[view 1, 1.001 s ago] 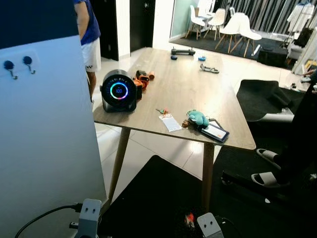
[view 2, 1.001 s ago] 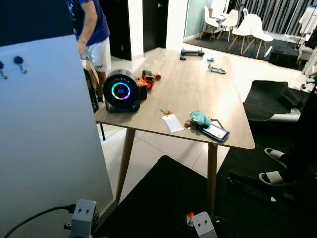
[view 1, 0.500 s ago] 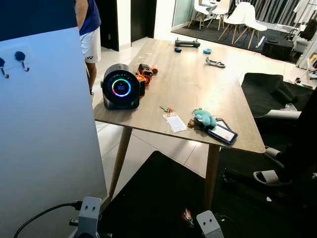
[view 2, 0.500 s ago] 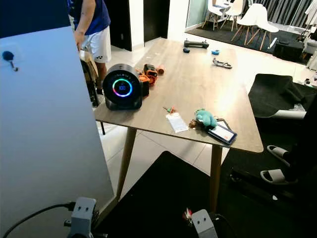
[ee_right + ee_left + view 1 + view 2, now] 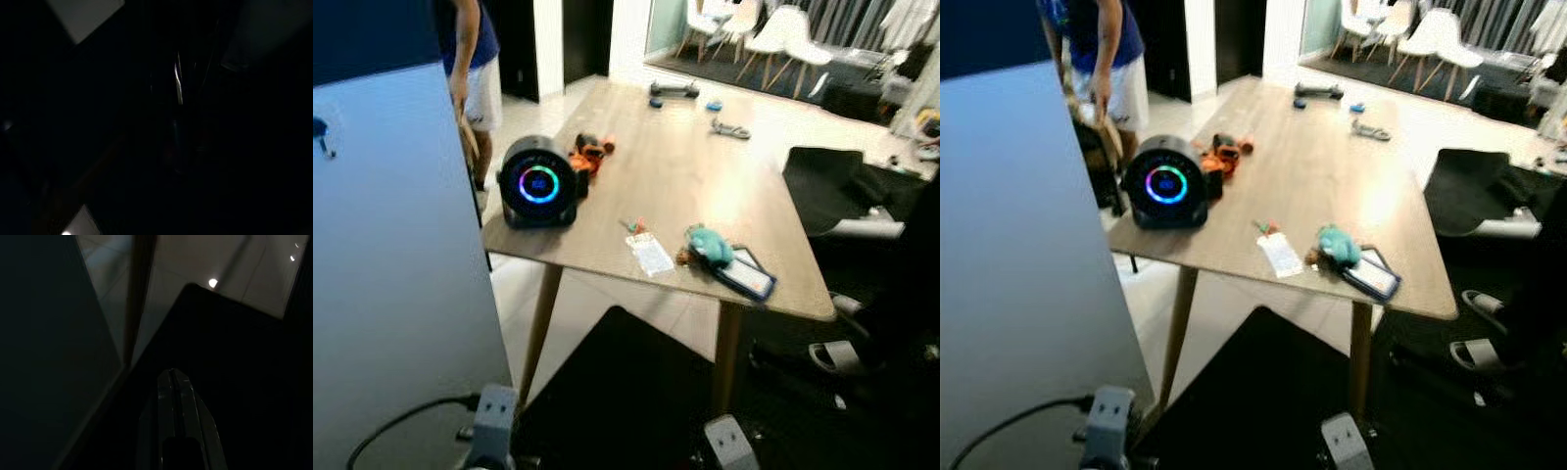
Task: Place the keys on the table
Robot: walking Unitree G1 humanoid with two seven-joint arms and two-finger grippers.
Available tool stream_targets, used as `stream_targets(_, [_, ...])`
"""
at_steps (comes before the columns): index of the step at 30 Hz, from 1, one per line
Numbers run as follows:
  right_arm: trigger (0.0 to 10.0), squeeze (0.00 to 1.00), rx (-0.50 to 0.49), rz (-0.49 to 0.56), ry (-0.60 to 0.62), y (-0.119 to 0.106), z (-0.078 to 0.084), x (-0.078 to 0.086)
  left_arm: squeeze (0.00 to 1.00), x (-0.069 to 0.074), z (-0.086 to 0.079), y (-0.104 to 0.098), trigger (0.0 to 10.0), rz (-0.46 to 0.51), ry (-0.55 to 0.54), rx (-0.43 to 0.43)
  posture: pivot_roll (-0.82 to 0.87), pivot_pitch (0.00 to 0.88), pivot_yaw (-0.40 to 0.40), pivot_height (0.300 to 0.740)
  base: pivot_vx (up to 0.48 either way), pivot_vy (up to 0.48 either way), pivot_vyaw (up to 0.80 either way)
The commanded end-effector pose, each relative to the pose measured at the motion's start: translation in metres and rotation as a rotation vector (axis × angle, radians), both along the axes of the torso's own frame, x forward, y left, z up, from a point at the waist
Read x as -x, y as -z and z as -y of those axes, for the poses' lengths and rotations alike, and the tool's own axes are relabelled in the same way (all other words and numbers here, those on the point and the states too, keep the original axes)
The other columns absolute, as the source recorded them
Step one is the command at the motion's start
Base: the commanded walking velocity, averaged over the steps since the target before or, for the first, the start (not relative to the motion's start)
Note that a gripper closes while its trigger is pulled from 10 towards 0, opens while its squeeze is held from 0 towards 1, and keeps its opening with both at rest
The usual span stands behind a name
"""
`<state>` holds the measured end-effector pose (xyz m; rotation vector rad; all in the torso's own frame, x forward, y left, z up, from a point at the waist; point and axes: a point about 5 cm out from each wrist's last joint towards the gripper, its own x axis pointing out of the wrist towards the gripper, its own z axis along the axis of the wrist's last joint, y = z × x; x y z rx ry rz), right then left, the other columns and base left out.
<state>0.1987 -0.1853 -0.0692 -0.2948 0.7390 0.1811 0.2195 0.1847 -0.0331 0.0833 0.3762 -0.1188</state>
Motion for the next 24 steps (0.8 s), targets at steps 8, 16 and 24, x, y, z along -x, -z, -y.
stream_targets(8, [10.0,0.0,-0.017,0.006,0.006,-0.0001,-0.0052,-0.0011,0.0,0.0052,-0.0072,0.0022,10.0,-0.007,-0.03,-0.014,0.11,0.039,-0.067,0.74,0.095,0.0,0.0])
stream_targets(16, [10.0,0.0,-0.017,0.005,0.006,0.0,-0.0054,-0.0011,0.0,0.0054,-0.0069,0.0013,10.0,0.002,-0.022,-0.014,0.11,0.038,-0.066,0.74,0.0,0.0,0.0])
stream_targets(24, [10.0,0.0,-0.02,0.004,0.011,0.0005,-0.0057,-0.0002,0.0,0.0055,-0.0068,0.0016,10.0,-0.001,-0.014,-0.015,0.11,0.039,-0.062,0.74,0.0,0.0,0.0])
